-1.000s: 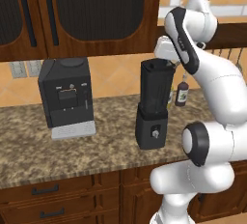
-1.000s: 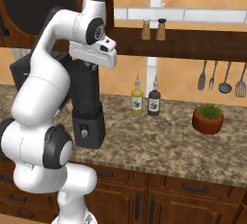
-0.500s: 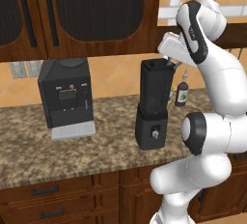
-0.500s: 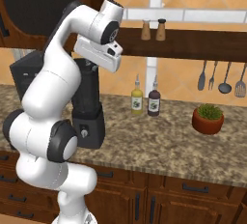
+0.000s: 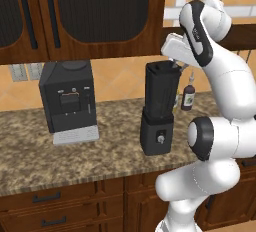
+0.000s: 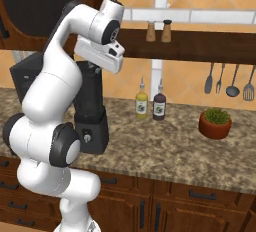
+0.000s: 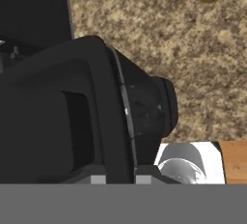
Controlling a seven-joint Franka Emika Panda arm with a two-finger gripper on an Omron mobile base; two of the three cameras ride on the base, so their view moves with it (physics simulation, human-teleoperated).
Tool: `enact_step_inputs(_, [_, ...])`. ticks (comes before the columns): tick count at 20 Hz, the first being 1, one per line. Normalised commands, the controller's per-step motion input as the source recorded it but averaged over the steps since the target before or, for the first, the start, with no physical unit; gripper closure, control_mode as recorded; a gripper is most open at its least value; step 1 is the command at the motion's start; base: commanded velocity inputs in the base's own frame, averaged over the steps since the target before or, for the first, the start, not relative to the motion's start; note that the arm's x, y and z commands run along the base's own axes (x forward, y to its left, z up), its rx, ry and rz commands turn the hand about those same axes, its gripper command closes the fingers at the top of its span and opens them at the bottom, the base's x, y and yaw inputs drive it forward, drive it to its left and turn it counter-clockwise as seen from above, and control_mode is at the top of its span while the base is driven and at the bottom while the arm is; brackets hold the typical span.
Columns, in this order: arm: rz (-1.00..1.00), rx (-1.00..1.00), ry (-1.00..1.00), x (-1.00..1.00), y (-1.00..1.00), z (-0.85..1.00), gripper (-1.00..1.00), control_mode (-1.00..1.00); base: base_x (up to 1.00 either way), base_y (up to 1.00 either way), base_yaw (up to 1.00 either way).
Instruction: Close the lid blender by securely placing the lid on top.
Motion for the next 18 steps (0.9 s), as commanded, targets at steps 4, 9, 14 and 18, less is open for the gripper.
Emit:
enact_step_inputs(4, [0.04,0.01,0.0,-0.03,0.1,-0.17,-1.0,-1.0,0.0,0.0,0.0])
enact_step_inputs(9, [0.01,0.0,0.01,-0.02,0.22,-0.06,-1.0,-1.0,0.0,0.0,0.0])
enact_step_inputs(14, [0.0,0.0,0.0,-0.14,0.19,-0.03,-1.0,-1.0,0.0,0.0,0.0])
enact_step_inputs(18, [0.0,0.0,0.0,-0.23,0.01,-0.03,-1.0,-1.0,0.0,0.0,0.0])
